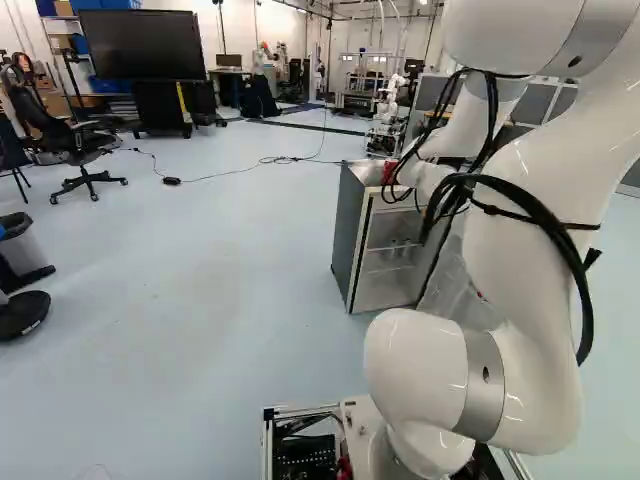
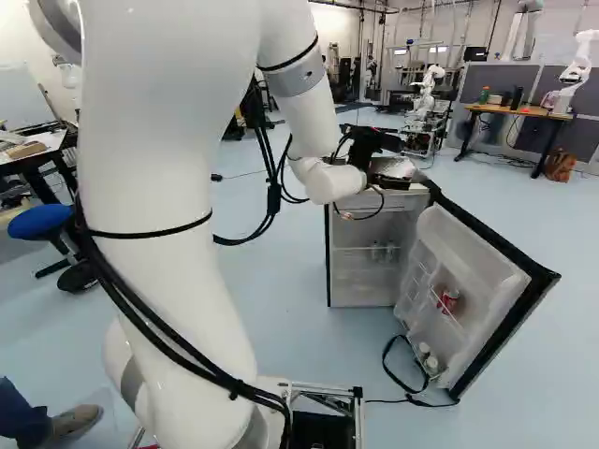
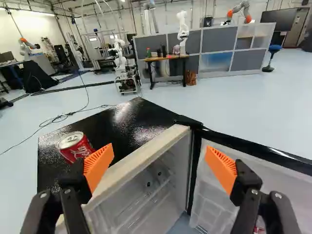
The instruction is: Grab a drink from the fridge
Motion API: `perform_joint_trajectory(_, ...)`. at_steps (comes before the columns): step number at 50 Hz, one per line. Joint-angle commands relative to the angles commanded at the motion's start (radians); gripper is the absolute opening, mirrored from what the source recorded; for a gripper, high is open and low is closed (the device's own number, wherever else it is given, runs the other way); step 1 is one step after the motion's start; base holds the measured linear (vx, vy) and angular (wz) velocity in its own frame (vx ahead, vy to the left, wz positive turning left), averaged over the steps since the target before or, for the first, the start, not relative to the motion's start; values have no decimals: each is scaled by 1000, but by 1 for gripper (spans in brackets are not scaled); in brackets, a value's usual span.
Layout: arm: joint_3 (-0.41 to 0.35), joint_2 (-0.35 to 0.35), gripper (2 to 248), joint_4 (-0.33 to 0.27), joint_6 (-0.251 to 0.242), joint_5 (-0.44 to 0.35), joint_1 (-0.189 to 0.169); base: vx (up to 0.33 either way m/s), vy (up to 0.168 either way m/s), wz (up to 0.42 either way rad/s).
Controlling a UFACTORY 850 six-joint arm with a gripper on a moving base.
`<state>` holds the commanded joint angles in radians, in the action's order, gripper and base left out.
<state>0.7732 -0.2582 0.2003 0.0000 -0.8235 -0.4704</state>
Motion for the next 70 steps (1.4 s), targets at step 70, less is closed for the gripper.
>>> perform_joint_trajectory(70, 169, -3, 247, -19, 0, 176, -188, 0, 0, 0)
